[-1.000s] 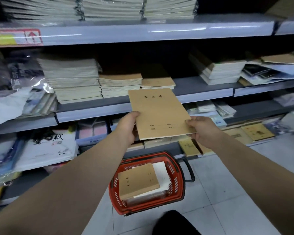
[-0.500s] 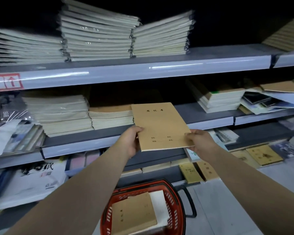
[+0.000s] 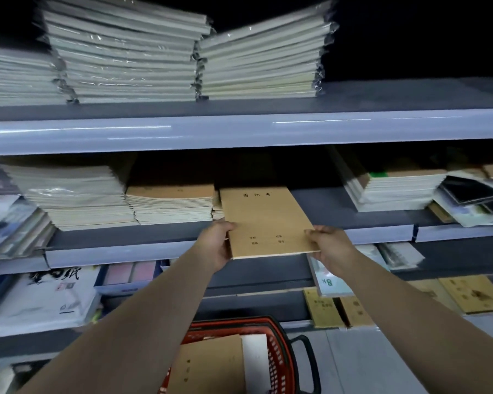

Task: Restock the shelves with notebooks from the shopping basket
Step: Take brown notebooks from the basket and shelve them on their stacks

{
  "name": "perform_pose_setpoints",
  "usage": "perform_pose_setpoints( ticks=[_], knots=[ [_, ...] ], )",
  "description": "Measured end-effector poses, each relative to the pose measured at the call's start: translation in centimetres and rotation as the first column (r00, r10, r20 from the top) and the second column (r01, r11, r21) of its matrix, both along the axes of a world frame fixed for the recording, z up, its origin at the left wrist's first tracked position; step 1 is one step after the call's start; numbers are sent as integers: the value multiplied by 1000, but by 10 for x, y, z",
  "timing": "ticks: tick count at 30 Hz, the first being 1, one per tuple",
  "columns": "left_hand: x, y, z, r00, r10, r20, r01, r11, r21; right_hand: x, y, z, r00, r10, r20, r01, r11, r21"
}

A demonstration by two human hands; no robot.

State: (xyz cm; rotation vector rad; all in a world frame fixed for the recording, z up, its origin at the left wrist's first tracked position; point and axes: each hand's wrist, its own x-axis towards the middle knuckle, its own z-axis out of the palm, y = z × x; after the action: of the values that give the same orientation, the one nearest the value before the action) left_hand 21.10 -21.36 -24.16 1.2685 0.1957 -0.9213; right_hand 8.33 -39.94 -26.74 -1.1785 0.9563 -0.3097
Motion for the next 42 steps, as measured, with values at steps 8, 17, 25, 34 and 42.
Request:
perform_pose_setpoints(
  ticks=[8, 17, 25, 34, 42],
  knots=[
    [5, 7, -3, 961, -276, -28, 276, 941, 196, 27, -16, -16, 1000, 10, -18, -10, 1000, -8],
    [28, 16, -14, 970, -235, 66, 212, 945, 250, 60, -6, -19, 996, -3, 89, -2, 999, 49],
    [40, 3, -18, 984, -146, 98, 121, 967, 226, 69, -3, -25, 991, 131, -28, -133, 942, -307],
    [58, -10, -23, 996, -37, 76, 23, 984, 176, 82, -9, -26, 952, 270, -145, -306, 851, -427],
    [76, -18, -29, 1000, 8, 11, -10, 984, 180, 110, -32, -31, 942, 264, -206, -331, 831, -448]
  ],
)
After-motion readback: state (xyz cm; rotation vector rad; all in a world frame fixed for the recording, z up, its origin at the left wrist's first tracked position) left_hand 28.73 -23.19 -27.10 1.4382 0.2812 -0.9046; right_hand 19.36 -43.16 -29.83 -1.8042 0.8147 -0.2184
